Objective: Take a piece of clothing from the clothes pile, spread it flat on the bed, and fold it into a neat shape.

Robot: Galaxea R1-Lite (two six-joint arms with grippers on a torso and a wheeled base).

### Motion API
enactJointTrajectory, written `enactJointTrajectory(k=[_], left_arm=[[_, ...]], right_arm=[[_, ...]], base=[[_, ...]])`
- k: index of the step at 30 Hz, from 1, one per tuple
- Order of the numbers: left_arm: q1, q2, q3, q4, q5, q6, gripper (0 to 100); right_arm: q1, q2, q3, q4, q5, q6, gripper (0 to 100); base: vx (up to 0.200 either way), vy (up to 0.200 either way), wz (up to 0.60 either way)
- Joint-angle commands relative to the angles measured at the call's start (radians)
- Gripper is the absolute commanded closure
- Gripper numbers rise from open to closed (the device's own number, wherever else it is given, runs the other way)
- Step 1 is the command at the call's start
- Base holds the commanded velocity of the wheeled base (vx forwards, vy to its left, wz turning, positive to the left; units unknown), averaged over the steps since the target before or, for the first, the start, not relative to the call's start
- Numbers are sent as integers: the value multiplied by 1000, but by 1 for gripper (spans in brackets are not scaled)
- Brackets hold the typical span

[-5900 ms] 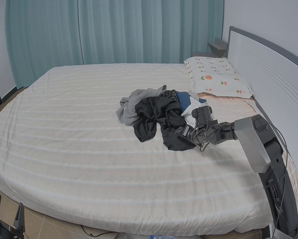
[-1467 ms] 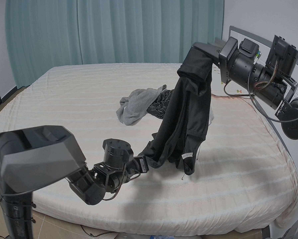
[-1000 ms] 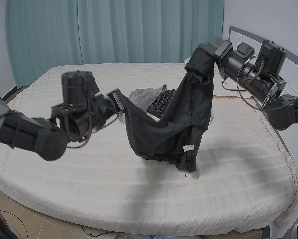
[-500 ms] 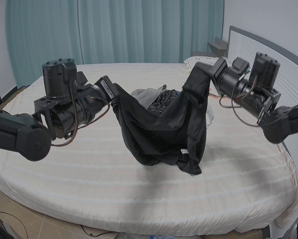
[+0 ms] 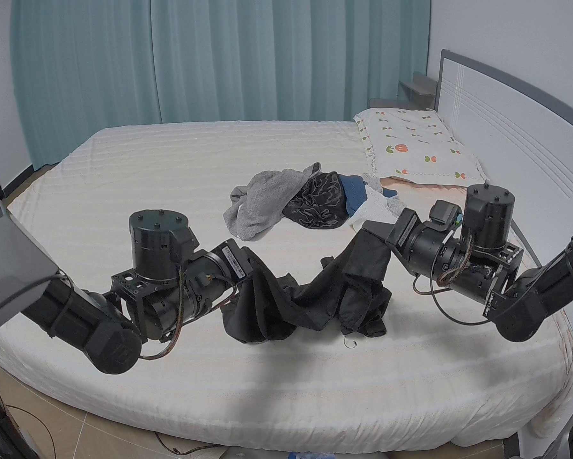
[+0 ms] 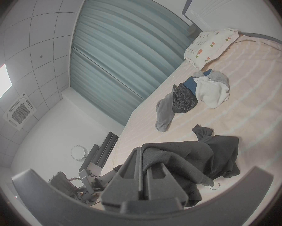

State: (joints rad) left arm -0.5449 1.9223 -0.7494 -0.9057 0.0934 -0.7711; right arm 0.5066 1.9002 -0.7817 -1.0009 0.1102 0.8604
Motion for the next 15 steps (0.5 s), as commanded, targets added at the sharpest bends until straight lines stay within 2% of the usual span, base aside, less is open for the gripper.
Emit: enactJointTrajectory(k=[1,2,11,15], left_arm=[[-4,37,36,-19,2,-2,100],[-4,33,39,-19,2,-2,100],[-4,9,73,-19,14,1,100],[-1,-3,93,-21,14,3,100]], right_arm=[[3,13,48,-33,0,9,100],[3,14,50,-42,-1,9,100],[3,-15,70,-48,-1,8,100],[3,-12,67,-50,-1,8,100]], base=[[0,0,0],[0,0,0],[-200,0,0],[0,0,0]])
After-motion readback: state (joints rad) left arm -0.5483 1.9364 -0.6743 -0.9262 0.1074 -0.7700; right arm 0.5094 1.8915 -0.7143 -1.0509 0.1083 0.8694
